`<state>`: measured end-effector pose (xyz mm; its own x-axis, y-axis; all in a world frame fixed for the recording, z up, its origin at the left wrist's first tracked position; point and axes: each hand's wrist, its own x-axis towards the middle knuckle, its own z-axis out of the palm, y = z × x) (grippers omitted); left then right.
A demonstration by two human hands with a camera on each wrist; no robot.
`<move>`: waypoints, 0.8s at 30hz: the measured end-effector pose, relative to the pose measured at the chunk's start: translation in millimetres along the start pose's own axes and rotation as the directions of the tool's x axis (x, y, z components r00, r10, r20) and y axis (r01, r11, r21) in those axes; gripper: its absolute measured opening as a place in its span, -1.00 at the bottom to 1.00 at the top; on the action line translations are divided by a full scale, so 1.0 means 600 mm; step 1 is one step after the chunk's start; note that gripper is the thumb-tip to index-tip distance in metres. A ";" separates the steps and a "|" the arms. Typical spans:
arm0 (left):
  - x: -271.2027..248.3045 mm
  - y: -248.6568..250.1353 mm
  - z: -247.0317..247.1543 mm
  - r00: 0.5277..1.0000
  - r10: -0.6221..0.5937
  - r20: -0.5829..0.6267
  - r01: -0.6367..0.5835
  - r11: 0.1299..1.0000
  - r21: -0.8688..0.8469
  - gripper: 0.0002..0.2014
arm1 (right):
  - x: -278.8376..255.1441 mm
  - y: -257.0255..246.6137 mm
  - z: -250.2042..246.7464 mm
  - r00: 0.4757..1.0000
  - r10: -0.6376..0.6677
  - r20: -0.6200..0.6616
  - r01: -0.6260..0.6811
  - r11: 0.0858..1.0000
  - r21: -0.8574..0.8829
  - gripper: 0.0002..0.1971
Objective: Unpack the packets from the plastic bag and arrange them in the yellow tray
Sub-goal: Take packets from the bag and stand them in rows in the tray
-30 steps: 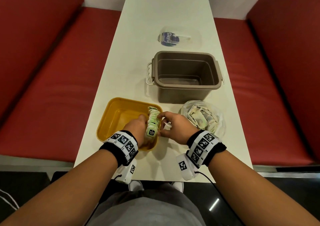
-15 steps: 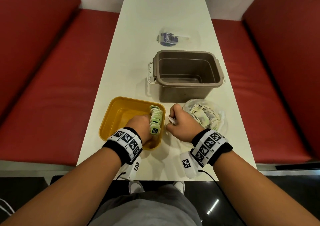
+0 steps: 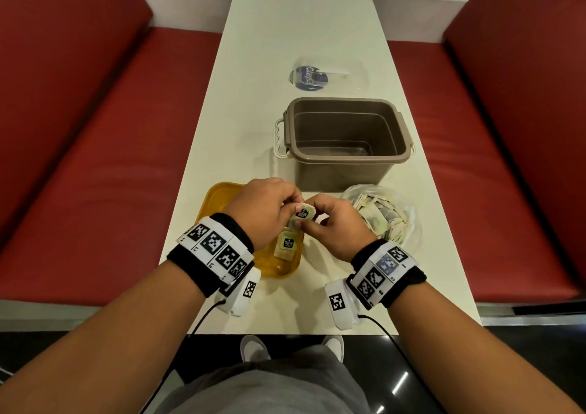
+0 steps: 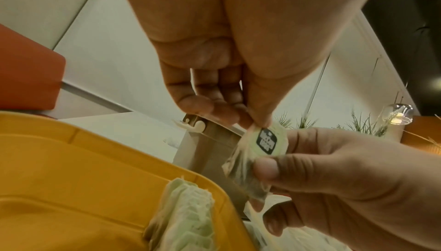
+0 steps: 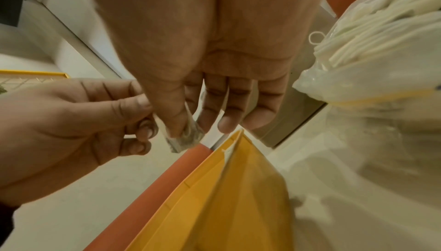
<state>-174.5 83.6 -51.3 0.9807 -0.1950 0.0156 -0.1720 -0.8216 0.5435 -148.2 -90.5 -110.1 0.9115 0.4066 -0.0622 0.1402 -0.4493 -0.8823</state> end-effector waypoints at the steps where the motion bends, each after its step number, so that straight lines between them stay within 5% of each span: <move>1: -0.001 0.000 -0.001 1.000 -0.008 -0.012 0.008 1.000 -0.007 -0.90 | -0.001 0.000 0.001 1.000 -0.004 -0.005 0.004 1.000 -0.011 -0.86; 10: -0.009 -0.023 0.001 0.981 -0.129 0.144 0.115 0.988 0.102 -0.92 | -0.003 -0.013 0.005 0.998 0.010 0.056 -0.002 0.989 -0.145 -0.93; 18: -0.023 -0.058 0.063 0.889 -0.301 0.346 0.243 0.949 0.200 -0.94 | -0.004 0.000 0.007 0.961 0.249 0.121 -0.211 0.941 -0.265 -0.35; 24: -0.023 -0.067 0.094 0.858 -0.401 0.322 0.384 0.916 0.119 -0.67 | -0.010 -0.012 0.010 0.936 0.289 0.201 -0.260 0.952 -0.162 -0.26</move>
<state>-186.1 89.3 -120.6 0.8802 -0.0100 -0.4746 0.2077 -0.8909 0.4040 -156.9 -85.1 -106.4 0.8160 0.4103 -0.4073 -0.0408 -0.6619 -0.7485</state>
